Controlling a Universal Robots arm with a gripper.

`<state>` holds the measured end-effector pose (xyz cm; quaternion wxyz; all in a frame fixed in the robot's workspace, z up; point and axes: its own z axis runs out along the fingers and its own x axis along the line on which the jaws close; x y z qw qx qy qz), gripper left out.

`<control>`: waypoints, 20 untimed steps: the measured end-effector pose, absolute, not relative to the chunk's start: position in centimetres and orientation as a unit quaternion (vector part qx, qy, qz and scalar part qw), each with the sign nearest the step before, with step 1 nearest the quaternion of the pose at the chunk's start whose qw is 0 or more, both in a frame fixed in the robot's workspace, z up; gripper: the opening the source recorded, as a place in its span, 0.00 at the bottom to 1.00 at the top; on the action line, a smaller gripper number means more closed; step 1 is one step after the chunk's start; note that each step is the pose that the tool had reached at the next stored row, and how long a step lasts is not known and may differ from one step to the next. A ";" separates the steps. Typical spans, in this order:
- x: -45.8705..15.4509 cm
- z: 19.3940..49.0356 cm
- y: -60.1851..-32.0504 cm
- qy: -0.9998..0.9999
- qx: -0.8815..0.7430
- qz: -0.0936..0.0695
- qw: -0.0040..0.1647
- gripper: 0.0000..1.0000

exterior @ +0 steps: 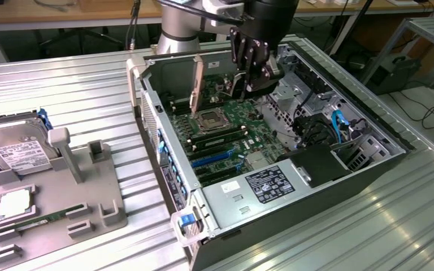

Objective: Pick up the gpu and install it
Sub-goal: 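Insert the gpu into the slot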

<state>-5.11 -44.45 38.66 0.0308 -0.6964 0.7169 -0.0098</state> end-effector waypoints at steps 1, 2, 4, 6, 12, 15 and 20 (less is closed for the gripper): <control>-5.2 38.6 -44.5 0.717 -0.696 -0.010 0.031 0.28; -5.2 38.5 -44.5 0.718 -0.695 -0.010 0.031 0.28; -5.3 38.4 -44.5 0.719 -0.695 -0.008 0.032 0.28; -5.4 38.2 -44.5 0.719 -0.694 -0.007 0.034 0.28; -5.5 37.9 -44.5 0.719 -0.694 -0.006 0.035 0.28; -5.5 37.8 -44.5 0.719 -0.694 -0.006 0.035 0.28; -5.5 37.6 -44.5 0.719 -0.694 -0.005 0.035 0.28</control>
